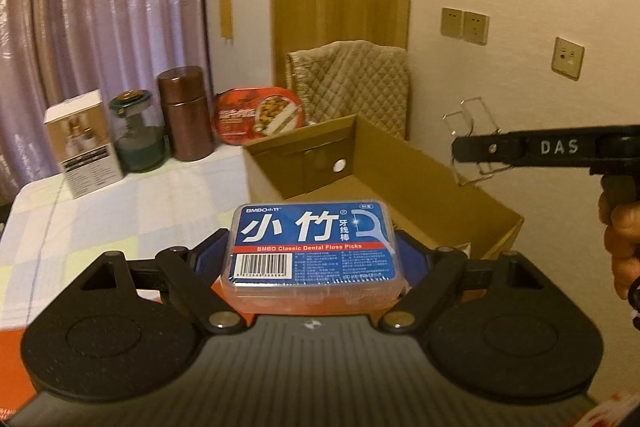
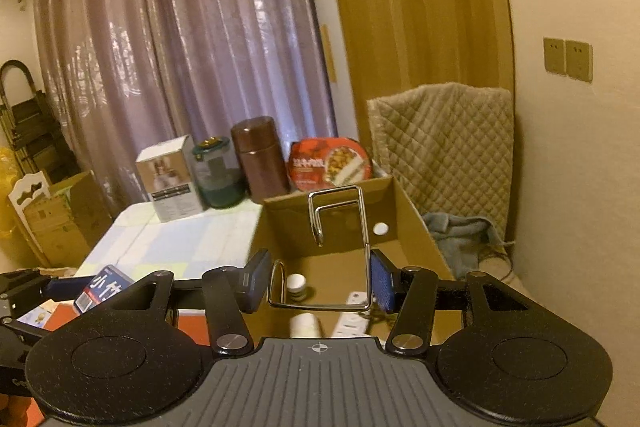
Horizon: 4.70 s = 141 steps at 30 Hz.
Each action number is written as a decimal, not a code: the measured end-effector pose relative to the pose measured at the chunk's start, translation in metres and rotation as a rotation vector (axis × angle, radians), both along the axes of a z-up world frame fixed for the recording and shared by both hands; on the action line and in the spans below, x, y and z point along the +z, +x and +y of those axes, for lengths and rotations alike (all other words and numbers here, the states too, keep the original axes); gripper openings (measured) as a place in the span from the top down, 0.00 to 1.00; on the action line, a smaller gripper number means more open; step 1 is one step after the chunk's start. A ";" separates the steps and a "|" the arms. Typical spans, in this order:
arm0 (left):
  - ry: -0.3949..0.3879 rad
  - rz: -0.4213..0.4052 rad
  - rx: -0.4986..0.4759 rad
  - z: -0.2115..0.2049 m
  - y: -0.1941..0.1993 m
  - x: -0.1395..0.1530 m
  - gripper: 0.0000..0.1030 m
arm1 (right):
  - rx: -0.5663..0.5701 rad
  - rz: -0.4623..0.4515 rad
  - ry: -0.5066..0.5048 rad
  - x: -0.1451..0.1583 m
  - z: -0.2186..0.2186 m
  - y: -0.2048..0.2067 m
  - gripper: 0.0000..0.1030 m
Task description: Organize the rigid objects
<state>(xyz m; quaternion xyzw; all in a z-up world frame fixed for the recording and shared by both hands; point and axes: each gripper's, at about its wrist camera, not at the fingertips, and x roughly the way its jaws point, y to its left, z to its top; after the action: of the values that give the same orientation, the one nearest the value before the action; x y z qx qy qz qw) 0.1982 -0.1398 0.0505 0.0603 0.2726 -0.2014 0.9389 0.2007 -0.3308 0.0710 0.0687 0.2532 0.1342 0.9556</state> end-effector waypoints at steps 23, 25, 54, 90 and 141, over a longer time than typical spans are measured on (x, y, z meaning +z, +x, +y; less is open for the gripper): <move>0.079 0.093 -0.104 -0.076 0.116 -0.048 0.20 | -0.027 0.150 0.036 -0.042 -0.047 0.093 0.52; 0.091 0.096 -0.102 -0.078 0.123 -0.053 0.20 | -0.024 0.156 0.036 -0.044 -0.046 0.099 0.52; 0.128 0.088 -0.115 -0.096 0.143 -0.071 0.19 | -0.038 0.188 0.060 -0.067 -0.050 0.114 0.52; 0.014 0.103 0.048 -0.024 0.103 -0.041 0.19 | -0.023 0.199 0.011 -0.059 -0.029 0.105 0.33; -0.127 0.148 0.348 0.037 -0.185 0.028 0.02 | 0.059 0.163 -0.176 0.011 0.011 -0.182 0.31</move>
<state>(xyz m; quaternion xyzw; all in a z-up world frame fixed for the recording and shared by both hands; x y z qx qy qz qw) 0.0137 -0.1024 0.0788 -0.0623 0.3341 -0.0568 0.9388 0.0187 -0.3202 0.0817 -0.0124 0.3429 0.1336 0.9297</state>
